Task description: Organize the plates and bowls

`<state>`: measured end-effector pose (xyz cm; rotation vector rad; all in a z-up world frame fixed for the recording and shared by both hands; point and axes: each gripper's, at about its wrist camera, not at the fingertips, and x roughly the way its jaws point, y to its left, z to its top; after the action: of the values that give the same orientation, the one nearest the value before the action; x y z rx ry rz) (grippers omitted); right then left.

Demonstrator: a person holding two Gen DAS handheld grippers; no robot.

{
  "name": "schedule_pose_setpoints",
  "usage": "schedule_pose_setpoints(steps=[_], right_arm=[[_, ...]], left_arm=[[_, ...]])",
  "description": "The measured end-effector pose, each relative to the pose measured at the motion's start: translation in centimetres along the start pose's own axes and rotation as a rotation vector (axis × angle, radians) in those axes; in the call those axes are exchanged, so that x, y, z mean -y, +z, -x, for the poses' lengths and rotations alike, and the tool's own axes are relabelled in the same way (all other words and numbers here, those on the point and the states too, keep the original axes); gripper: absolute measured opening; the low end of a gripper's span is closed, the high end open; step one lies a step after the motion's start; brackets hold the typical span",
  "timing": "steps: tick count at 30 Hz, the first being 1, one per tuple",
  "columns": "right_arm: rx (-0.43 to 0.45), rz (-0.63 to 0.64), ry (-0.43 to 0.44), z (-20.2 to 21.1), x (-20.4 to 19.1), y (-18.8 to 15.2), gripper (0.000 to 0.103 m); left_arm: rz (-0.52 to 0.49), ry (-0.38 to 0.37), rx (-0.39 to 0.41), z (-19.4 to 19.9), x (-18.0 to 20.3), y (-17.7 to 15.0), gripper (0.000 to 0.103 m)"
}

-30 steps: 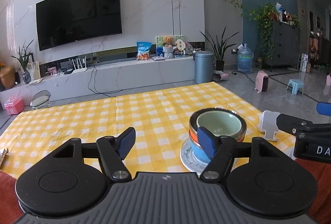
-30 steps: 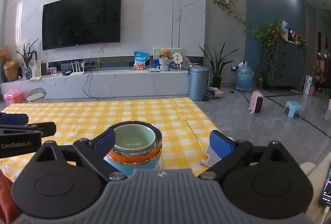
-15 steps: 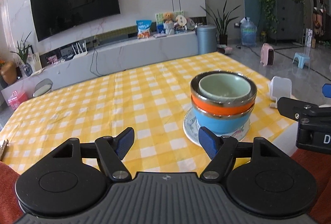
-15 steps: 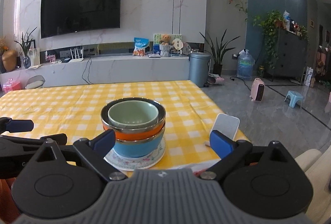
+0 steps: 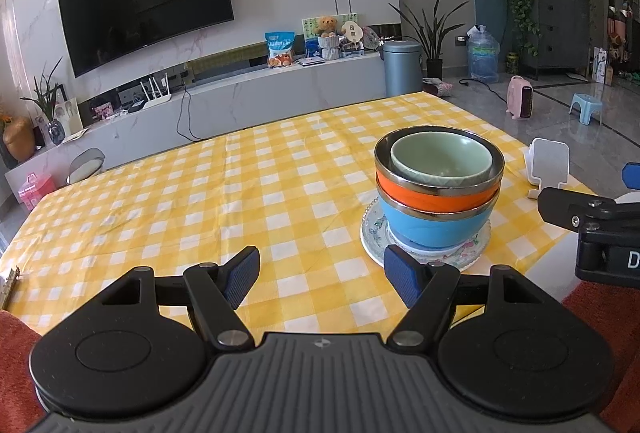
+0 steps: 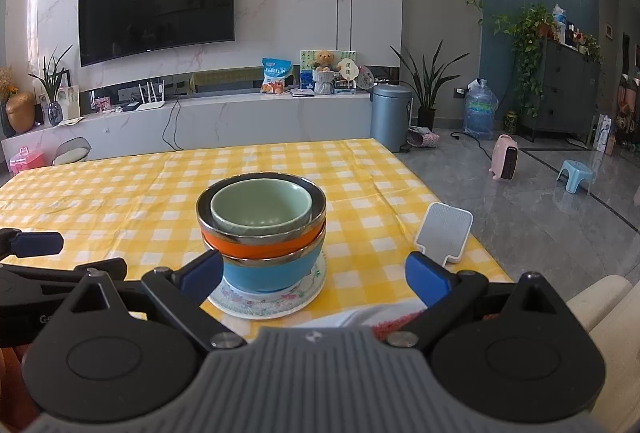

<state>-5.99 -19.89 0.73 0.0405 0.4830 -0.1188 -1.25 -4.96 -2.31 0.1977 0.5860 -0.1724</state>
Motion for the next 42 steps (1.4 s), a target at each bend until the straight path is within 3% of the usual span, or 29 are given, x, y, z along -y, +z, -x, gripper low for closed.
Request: schedule_pose_setpoints(steps=[42], right_arm=[[-0.006,-0.004,0.004,-0.16,0.13,-0.09,0.096]], left_arm=[[-0.005,0.008,-0.005,-0.19,-0.28,0.05,0.083]])
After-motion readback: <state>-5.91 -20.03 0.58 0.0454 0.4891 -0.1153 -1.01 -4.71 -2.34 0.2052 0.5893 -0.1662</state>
